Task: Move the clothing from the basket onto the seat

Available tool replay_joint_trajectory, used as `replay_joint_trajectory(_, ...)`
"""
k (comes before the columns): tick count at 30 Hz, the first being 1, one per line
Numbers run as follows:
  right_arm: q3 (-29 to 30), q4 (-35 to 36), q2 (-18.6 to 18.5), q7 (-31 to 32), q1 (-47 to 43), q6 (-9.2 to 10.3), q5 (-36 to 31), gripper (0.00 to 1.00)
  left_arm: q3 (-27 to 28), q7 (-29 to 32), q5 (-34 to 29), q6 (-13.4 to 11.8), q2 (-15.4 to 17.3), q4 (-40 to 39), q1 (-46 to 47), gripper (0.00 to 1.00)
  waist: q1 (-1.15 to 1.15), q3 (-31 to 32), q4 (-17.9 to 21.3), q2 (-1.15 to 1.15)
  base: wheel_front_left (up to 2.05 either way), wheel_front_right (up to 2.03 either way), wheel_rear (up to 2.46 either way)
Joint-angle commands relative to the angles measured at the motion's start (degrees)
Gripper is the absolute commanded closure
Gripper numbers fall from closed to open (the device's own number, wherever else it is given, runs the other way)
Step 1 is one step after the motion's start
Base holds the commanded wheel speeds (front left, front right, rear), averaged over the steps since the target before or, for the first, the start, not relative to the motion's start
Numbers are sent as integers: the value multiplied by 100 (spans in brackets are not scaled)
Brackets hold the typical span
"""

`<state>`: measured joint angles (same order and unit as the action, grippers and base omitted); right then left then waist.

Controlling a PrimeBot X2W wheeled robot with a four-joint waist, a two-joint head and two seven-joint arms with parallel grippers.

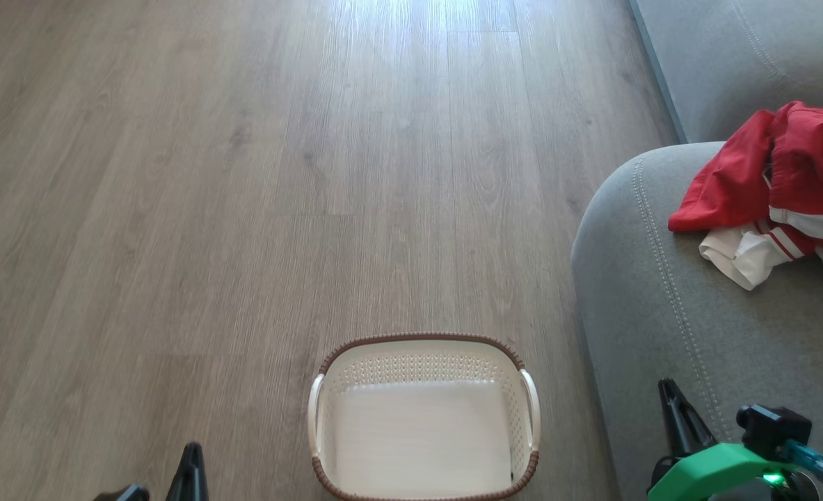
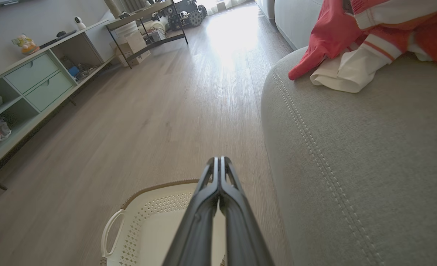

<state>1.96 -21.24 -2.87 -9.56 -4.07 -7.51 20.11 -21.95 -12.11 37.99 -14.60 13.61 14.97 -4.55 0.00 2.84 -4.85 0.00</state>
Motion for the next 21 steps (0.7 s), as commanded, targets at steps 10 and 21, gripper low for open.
replay_joint_trajectory(10, 72, 253, -1, 160, 366, 0, 717, 100, 372, 174, 533, 171, -42, -229, 294, 100, 0, -24, 43, 0, 0, 0, 0)
replay_joint_trajectory(21, 113, 294, -3, 316, 453, 1, 1427, 100, 630, 346, 1079, 340, -143, -269, 375, 100, 0, -50, 91, 0, 0, 0, 0)
